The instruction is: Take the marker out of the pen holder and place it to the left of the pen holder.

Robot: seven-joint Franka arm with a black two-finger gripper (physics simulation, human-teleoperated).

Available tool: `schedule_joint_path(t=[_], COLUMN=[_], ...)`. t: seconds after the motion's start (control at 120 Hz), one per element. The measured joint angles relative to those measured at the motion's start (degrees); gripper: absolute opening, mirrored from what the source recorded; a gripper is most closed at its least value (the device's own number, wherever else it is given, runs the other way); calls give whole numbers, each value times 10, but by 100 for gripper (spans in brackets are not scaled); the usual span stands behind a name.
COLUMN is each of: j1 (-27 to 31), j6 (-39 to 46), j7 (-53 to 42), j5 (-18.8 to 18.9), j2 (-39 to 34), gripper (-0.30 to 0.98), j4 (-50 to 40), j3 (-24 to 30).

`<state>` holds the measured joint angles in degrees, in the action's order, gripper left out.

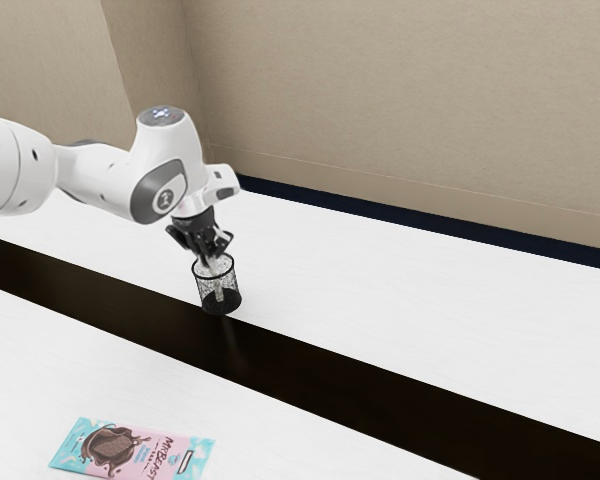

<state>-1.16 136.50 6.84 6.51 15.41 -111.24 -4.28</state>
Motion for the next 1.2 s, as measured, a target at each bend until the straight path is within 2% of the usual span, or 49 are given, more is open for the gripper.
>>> schedule_joint_path(t=[0.3,0.533,0.65,0.742,0.867,1.008,1.075,1.2], j1=[9,4,10,57,135,200,244,283], j6=[0,-12,-16,4,115,234,284,357], j7=[13,20,23,23,9,-14,-27,-49], j5=[6,22,36,40,39,35,32,28], j2=[-14,-112,-117,-90,-15,79,119,175], gripper=[-9,-9,-9,-9,-9,-9,-9,-9], j4=[0,6,14,15,24,105,115,122], j3=[-8,-13,-37,-39,-35,40,83,120])
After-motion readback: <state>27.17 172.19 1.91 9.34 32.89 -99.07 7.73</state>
